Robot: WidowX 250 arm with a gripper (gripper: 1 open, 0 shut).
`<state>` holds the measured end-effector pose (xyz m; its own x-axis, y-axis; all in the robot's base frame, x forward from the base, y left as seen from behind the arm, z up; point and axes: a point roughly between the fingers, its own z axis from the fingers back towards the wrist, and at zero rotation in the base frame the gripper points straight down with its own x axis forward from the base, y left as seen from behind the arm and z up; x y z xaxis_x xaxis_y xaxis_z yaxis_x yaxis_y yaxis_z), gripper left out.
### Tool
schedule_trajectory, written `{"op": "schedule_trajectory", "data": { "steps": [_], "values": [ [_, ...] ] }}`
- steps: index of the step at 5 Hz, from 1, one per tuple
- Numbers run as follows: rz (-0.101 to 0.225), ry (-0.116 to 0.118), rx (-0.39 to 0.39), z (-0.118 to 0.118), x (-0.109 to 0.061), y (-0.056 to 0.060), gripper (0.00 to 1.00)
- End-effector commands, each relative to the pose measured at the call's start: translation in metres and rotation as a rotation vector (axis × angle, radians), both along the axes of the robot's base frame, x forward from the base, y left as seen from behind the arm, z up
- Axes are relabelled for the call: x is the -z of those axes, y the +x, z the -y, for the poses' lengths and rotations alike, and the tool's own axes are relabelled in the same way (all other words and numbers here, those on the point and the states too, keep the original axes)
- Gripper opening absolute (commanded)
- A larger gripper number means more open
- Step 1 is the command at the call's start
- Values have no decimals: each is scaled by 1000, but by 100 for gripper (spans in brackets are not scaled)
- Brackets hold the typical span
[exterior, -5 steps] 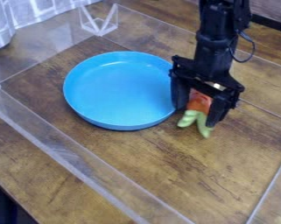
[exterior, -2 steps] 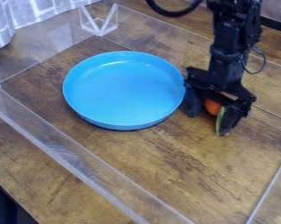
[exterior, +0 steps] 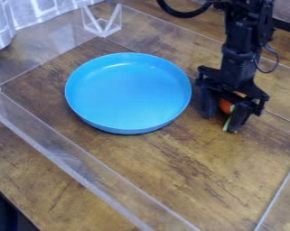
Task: Put the carrot in the blue tray
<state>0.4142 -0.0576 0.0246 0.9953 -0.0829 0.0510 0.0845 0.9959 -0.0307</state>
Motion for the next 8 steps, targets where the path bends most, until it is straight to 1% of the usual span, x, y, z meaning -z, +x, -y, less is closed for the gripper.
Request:
{"op": "schedule_trajectory", "data": {
  "steps": [1, 4, 8],
  "values": [
    [40, -9, 10, 4, -10, 8, 0],
    [59, -22, 10, 0, -18, 5, 0],
    [74, -2, 32, -2, -29, 4, 0]
  ]
}}
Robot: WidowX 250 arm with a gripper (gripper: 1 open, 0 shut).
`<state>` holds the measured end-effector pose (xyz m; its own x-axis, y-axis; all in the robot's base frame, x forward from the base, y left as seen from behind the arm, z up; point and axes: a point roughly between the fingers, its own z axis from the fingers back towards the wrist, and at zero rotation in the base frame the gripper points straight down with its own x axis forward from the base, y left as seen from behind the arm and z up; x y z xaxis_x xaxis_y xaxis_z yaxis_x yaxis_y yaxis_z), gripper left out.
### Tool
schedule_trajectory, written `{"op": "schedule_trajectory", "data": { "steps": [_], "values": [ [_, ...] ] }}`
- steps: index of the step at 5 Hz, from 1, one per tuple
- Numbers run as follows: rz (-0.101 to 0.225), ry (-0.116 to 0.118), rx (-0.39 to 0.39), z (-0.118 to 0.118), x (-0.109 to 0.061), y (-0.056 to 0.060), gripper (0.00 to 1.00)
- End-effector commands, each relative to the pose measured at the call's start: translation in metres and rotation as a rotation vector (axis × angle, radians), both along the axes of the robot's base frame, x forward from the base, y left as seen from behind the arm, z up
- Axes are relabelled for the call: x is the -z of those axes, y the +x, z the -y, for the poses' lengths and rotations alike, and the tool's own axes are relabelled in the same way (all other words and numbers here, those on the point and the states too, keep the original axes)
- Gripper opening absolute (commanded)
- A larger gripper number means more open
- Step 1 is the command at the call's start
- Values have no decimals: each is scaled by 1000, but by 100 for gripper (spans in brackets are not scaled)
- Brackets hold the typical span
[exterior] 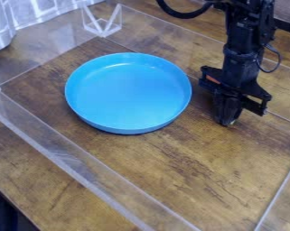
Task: Put the carrot in the blue tray
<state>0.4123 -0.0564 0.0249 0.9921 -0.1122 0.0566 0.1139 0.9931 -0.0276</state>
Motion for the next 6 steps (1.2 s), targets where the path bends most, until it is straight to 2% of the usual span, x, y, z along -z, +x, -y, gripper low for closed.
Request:
{"op": "schedule_trajectory", "data": {
  "steps": [1, 6],
  "values": [
    [71, 0, 8, -1, -31, 5, 0],
    [87, 23, 37, -3, -44, 3, 0]
  ]
}}
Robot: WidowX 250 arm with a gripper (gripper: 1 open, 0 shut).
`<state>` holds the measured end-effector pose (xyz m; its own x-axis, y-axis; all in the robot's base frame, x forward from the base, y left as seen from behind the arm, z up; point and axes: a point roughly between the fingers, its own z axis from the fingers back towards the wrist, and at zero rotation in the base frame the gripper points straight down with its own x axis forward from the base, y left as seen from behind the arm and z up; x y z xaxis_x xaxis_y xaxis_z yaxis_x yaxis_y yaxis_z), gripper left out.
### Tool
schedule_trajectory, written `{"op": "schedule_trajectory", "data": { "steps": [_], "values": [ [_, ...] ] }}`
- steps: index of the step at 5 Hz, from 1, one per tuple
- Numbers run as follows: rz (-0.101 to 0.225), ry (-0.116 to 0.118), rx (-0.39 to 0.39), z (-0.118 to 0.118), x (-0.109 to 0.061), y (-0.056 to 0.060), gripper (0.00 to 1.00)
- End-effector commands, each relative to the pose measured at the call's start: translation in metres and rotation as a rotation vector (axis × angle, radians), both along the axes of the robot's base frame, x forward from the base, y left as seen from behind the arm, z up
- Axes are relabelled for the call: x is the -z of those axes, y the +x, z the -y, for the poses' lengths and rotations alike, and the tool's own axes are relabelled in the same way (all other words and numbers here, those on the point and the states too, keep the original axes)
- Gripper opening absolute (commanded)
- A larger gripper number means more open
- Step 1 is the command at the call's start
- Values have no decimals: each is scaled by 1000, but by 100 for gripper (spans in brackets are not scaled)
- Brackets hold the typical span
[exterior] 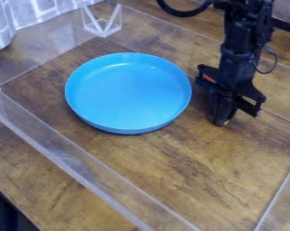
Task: Put the carrot in the blue tray
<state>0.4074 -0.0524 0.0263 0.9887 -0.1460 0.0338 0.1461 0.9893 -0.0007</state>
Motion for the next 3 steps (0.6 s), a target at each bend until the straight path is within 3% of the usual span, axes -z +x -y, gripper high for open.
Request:
{"op": "schedule_trajectory", "data": {
  "steps": [1, 3],
  "values": [
    [106, -6, 12, 1, -44, 8, 0],
    [108, -2, 25, 1, -47, 8, 0]
  ]
}}
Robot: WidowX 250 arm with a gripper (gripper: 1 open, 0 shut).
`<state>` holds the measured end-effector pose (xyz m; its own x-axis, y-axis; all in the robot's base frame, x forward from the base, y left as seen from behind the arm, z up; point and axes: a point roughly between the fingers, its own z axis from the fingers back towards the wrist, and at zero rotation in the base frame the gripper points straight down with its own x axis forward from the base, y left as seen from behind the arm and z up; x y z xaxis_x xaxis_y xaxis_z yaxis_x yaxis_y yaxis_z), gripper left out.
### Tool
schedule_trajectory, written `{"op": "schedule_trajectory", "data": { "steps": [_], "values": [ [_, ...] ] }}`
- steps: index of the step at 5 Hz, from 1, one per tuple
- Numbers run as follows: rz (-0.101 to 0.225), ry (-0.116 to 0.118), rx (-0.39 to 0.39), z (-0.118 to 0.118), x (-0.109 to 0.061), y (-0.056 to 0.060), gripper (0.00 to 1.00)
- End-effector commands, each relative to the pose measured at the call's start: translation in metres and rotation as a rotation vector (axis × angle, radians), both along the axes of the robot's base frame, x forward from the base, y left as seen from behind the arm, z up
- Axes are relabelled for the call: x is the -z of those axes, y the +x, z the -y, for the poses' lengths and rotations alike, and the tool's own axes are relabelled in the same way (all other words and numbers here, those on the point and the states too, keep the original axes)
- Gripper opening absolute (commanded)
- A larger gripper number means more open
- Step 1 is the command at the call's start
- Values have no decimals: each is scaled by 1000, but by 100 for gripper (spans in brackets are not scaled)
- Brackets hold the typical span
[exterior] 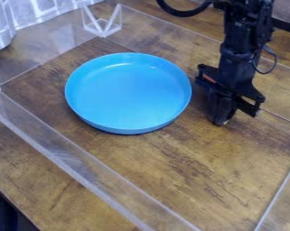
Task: Put the carrot in the blue tray
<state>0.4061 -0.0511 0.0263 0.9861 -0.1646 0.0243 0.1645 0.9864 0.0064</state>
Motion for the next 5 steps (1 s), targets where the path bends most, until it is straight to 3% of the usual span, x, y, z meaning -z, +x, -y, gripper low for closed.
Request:
{"op": "schedule_trajectory", "data": {
  "steps": [1, 5],
  "values": [
    [116, -9, 13, 2, -48, 10, 0],
    [120, 2, 36, 1, -55, 9, 0]
  ]
}}
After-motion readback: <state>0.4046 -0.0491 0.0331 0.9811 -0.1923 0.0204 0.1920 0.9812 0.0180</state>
